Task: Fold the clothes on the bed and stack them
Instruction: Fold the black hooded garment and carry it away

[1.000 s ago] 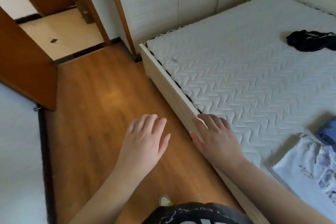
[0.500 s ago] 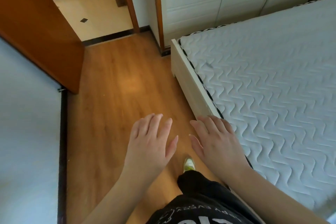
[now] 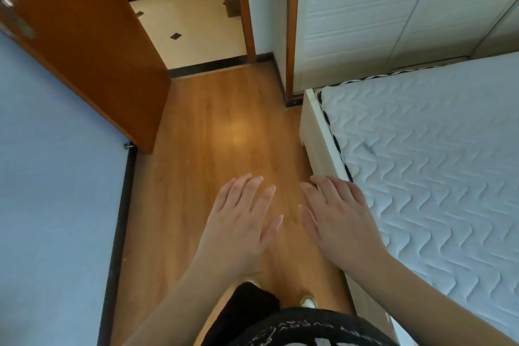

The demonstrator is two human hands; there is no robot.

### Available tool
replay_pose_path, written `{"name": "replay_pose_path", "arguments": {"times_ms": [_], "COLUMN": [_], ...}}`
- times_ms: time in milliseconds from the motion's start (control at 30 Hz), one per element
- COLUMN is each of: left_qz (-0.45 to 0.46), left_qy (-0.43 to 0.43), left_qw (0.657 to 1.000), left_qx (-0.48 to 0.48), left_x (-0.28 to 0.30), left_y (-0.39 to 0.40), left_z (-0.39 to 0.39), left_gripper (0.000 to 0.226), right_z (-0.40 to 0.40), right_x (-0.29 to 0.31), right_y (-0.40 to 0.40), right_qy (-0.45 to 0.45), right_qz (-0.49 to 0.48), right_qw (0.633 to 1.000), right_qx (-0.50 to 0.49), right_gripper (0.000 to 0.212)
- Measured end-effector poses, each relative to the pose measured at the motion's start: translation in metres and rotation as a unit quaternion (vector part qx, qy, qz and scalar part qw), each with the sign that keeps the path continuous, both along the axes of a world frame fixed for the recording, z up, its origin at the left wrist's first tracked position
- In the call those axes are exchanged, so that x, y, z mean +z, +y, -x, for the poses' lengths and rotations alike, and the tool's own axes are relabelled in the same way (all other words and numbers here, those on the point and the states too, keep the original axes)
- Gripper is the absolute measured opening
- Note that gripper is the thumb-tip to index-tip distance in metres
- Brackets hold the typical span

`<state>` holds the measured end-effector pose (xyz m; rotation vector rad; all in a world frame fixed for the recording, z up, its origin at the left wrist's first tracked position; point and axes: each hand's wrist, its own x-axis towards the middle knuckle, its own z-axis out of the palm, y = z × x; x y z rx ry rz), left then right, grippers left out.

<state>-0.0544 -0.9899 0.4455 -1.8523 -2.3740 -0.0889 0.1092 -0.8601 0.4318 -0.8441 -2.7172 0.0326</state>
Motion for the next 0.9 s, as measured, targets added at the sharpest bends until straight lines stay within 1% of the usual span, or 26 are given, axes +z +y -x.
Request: {"name": "replay_pose_path", "arguments": {"times_ms": [233,367,567,800,900], "left_qz": [-0.009,-0.001,0.020,0.027,0.030], "left_qy": [-0.003,-0.014,-0.008,-0.019,-0.015], "left_qw": [1.000,1.000,0.999,0.997,0.996], "left_qx": [0.011,0.009,-0.030,-0.065,-0.083], "left_x": [-0.011,-0.012,-0.009,-0.003,-0.002], "left_y": [0.061,0.094,0.150,0.250,0.306], "left_z": [0.108,0.180,0.278,0.343,0.359], "left_gripper": [0.051,0.052,0.051,0.054,0.056], "right_z": [0.107,0.173,0.256,0.310,0.326], "right_x": [-0.013,-0.010,-0.002,-0.001,-0.011], "right_y": [0.062,0.093,0.137,0.215,0.260], "right_qy": [0.013,-0.010,-0.050,-0.059,-0.057], "right_qz": [-0.016,-0.021,-0.006,0.010,0.017], "right_qw": [1.000,1.000,0.998,0.994,0.992], "right_qx": [0.002,0.002,-0.037,-0.090,-0.109], "right_gripper": [0.034,0.036,0.038,0.041,0.036]}}
